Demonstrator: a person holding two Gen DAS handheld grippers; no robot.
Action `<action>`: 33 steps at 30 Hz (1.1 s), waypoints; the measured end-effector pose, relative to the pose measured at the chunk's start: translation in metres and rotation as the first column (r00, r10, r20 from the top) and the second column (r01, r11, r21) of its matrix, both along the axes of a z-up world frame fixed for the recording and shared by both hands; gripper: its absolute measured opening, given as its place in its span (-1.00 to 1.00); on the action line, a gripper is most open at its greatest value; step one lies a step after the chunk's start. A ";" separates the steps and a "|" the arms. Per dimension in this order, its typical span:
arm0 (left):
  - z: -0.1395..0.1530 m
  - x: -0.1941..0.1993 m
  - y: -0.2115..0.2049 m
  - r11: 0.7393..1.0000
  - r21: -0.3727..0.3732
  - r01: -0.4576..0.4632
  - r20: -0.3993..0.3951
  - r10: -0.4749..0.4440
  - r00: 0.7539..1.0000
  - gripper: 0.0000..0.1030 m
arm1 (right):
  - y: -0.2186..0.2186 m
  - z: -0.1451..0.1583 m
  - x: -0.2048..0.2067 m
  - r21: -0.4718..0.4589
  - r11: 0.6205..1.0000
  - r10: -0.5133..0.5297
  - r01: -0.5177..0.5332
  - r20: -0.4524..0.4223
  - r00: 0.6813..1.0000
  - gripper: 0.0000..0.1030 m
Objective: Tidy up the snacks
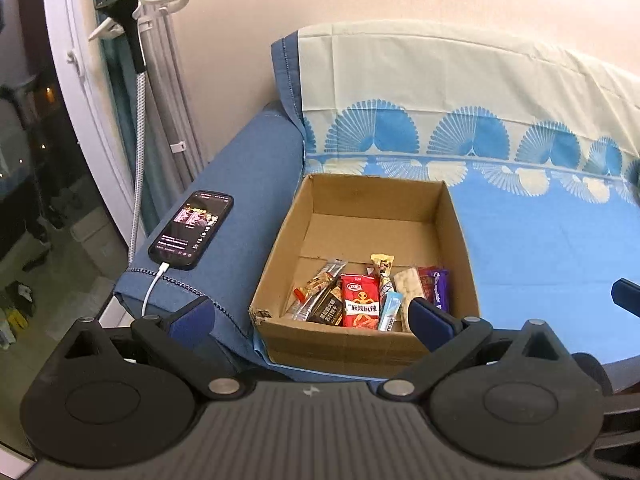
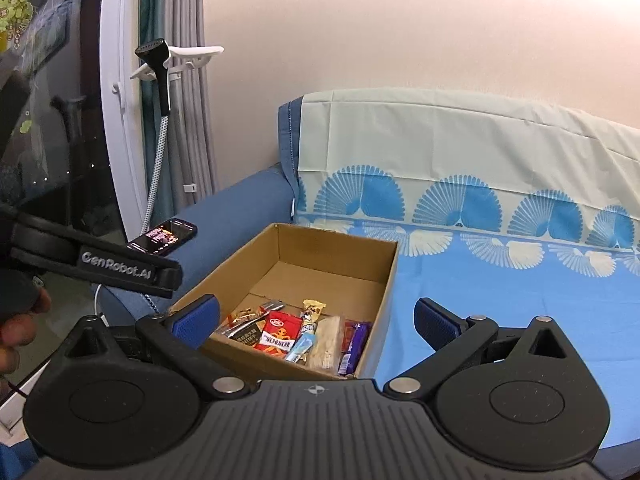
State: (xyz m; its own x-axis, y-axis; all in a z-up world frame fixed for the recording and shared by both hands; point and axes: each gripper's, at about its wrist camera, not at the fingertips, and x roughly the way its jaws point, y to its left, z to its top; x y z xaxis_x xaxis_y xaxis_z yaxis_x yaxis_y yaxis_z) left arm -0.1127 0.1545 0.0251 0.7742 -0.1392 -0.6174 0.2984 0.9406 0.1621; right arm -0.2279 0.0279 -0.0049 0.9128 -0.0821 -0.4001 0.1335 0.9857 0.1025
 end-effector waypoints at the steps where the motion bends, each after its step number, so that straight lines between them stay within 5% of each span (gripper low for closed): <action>1: 0.000 -0.002 -0.002 1.000 0.009 -0.002 0.008 0.002 1.000 0.99 | -0.001 -0.001 -0.001 0.000 1.000 0.000 0.000 0.000 1.000 0.99; 33: -0.011 -0.004 -0.003 0.998 0.062 0.012 -0.011 -0.011 1.000 0.99 | 0.000 -0.004 -0.002 -0.009 1.000 -0.011 0.010 -0.014 1.000 0.99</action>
